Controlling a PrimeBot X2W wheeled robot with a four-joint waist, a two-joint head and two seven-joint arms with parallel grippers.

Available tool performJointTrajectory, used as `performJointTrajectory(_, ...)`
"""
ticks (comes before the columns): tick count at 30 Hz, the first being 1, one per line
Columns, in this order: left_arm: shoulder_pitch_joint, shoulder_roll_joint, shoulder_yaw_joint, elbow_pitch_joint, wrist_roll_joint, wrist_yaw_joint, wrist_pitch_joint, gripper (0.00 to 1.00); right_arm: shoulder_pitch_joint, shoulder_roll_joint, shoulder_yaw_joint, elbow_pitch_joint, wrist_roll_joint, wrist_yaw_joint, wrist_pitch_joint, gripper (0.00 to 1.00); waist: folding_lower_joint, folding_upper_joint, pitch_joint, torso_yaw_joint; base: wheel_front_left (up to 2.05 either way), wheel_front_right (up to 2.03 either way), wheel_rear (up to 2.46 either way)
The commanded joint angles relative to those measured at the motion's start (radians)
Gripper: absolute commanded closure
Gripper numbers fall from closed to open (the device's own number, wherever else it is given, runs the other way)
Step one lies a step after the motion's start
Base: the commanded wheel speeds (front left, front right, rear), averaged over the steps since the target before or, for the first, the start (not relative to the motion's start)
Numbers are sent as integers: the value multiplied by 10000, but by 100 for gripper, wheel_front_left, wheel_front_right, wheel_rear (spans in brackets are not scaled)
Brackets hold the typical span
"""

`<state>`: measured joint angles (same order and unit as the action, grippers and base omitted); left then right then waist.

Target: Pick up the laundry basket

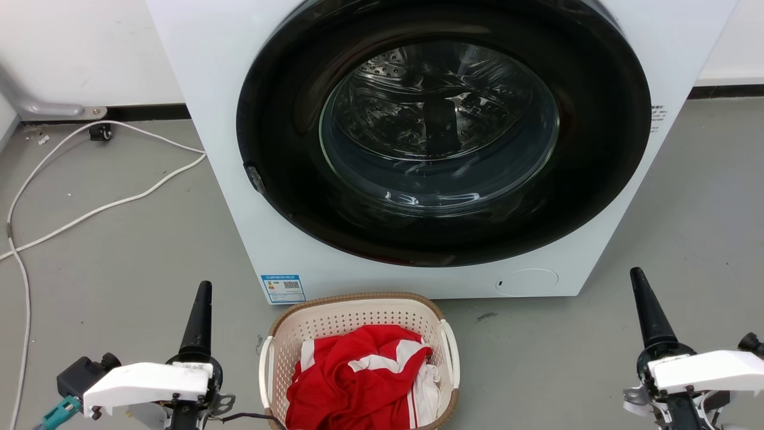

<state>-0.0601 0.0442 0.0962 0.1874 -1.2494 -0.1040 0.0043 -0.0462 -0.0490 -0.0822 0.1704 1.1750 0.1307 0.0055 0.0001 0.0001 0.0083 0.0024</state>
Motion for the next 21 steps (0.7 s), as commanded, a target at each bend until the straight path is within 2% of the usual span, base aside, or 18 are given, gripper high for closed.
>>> performJointTrajectory(1, -46, 37, -57, -249, 365, 57, -95, 0, -66, -21, 64, -278, -460, 2, -102, 0, 0, -1, 0, 3, 0, 0, 0)
performJointTrajectory(11, 63, 44, -317, -589, 2267, 351, -480, 0, 99, -22, 392, -764, -2791, 1, -486, 0, 0, -1, 6, 20, 0, 0, 0)
performJointTrajectory(21, 220, 49, -419, -839, 3771, 386, -829, 0, 241, -22, 517, -989, -4425, 1, -835, 0, 0, -1, -16, 8, 0, 0, 0)
